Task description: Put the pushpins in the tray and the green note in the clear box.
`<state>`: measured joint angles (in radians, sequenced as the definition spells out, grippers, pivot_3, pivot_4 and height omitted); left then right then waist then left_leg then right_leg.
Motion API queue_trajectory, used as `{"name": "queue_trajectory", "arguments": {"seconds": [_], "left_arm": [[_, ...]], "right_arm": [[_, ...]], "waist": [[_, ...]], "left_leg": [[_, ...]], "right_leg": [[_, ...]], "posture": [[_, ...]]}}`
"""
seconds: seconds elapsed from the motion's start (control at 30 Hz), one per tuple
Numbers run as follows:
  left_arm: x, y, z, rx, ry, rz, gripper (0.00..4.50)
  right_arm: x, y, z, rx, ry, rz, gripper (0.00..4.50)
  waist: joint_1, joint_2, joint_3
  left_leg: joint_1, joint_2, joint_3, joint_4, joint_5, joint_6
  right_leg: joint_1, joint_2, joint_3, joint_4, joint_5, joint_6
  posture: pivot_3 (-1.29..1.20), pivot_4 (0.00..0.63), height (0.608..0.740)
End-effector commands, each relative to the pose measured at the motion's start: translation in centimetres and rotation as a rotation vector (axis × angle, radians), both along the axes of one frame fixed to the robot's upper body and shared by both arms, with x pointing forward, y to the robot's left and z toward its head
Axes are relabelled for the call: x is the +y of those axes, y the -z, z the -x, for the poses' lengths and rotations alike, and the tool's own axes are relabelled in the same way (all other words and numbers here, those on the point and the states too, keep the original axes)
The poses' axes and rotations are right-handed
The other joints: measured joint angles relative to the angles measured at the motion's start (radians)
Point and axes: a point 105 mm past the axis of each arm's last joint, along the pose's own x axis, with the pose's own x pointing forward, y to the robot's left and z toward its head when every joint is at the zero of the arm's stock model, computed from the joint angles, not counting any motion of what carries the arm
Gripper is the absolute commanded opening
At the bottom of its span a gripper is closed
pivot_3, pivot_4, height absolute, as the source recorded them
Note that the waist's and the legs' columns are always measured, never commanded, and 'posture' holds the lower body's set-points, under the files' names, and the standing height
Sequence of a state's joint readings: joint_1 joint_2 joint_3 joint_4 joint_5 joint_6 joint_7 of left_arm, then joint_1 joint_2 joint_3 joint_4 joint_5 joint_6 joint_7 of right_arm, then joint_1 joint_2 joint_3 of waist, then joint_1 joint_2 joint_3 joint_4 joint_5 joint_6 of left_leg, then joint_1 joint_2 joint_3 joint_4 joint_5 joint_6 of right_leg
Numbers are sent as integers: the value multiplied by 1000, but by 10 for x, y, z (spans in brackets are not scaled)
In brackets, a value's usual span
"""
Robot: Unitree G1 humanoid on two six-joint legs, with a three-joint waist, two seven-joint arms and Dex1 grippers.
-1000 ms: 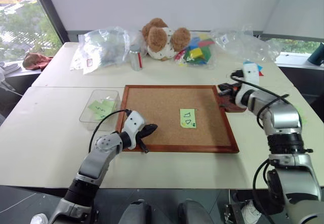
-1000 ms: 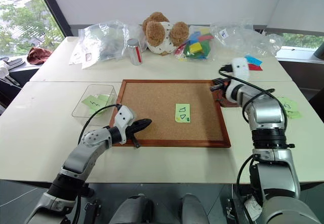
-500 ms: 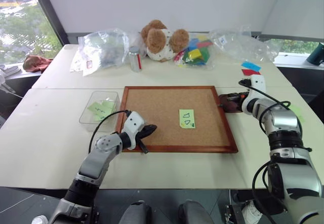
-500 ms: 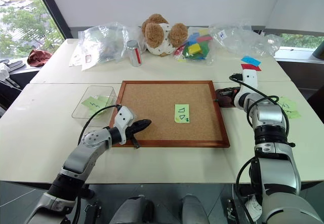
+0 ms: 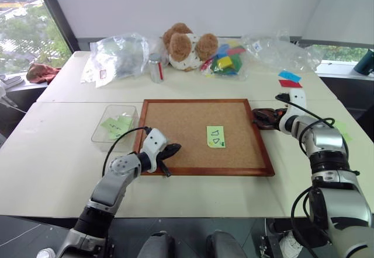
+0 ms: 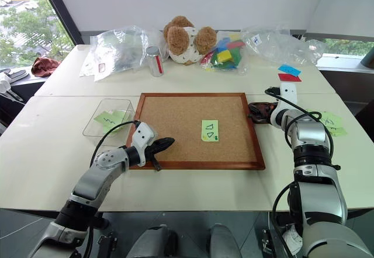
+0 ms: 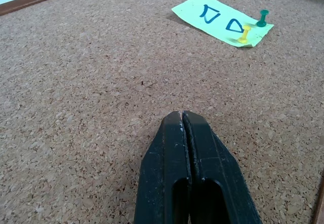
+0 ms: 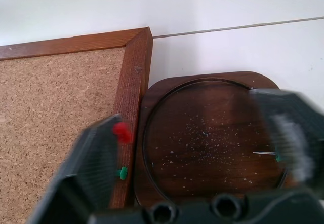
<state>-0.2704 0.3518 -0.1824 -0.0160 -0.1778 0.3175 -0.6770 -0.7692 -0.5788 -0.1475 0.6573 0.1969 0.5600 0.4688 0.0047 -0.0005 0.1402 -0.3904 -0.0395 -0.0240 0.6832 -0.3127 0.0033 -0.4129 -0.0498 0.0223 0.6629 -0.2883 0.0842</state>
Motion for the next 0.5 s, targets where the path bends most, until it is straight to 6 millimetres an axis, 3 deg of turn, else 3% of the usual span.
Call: {"name": "queue_trajectory", "arguments": {"seconds": [0.03, 0.33, 0.5], "left_arm": [[1, 18, 4, 60, 0, -38, 0], [-1, 17, 5, 59, 7, -33, 0], [0, 17, 5, 59, 7, -34, 0]], "right_arm": [[-5, -11, -1, -39, 10, 14, 4468], [-20, -9, -1, -41, 50, 58, 4468], [-18, -21, -2, -73, 33, 53, 4468]], "waist": [[0, 0, 0], [0, 0, 0], [0, 0, 0]], "left_leg": [[0, 0, 0, 0, 0, 0], [0, 0, 0, 0, 0, 0], [0, 0, 0, 0, 0, 0]], "right_leg": [[0, 0, 0, 0, 0, 0], [0, 0, 0, 0, 0, 0], [0, 0, 0, 0, 0, 0]], "posture": [[0, 150, 740], [0, 150, 740], [0, 150, 740]]}}
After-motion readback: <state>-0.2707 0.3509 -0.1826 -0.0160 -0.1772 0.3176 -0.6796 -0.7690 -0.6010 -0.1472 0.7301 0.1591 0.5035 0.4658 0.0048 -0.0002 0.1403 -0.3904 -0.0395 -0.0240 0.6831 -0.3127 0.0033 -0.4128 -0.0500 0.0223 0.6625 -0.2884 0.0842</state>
